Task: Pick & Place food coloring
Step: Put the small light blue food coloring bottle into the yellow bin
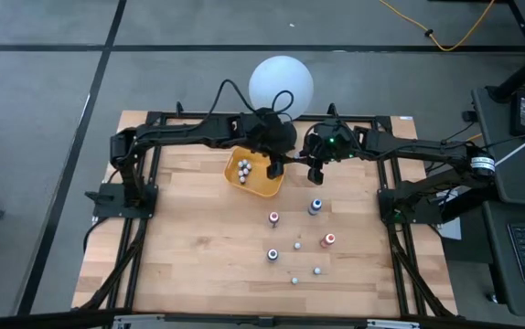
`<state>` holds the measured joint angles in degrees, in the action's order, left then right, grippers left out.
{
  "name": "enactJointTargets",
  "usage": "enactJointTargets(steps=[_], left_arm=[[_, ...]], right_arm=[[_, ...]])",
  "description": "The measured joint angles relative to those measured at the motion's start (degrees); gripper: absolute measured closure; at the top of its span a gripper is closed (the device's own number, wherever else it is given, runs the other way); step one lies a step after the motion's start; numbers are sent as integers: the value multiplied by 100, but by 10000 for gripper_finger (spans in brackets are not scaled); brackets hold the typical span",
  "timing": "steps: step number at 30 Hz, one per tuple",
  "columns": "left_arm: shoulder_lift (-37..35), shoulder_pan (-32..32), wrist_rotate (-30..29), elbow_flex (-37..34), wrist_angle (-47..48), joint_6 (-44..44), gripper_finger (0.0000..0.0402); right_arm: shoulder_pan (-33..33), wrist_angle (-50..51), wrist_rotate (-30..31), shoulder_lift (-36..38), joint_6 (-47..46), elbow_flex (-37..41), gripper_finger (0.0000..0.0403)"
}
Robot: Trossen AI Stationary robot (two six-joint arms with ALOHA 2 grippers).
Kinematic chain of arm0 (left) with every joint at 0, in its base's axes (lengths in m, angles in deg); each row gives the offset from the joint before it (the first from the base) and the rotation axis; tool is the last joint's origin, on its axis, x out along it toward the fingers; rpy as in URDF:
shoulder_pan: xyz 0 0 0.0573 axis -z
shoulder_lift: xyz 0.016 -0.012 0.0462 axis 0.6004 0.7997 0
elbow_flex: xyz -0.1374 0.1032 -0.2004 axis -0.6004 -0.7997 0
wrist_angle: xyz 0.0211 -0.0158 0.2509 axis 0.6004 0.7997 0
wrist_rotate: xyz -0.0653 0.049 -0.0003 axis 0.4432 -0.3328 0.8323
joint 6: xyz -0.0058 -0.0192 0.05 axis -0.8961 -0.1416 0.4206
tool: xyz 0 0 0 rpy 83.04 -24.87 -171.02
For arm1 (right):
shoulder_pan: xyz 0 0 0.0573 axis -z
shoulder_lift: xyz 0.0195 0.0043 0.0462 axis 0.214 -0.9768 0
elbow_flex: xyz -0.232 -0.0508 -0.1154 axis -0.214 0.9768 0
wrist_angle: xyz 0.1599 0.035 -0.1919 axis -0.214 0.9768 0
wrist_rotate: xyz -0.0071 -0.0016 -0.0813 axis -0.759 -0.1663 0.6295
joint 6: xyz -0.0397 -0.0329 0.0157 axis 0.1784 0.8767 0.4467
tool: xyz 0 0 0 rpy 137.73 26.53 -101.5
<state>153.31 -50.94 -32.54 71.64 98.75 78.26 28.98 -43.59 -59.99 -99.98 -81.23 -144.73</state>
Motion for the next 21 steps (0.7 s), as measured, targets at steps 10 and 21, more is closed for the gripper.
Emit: enactJointTargets(steps=[10, 21], left_arm=[[20, 6, 6, -3, -115, -50, 221], [148, 52, -2, -8, -131, -59, 222]], right_arm=[[0, -4, -9, 0, 17, 0, 328], [-189, -177, -63, 0, 135, 0, 328]])
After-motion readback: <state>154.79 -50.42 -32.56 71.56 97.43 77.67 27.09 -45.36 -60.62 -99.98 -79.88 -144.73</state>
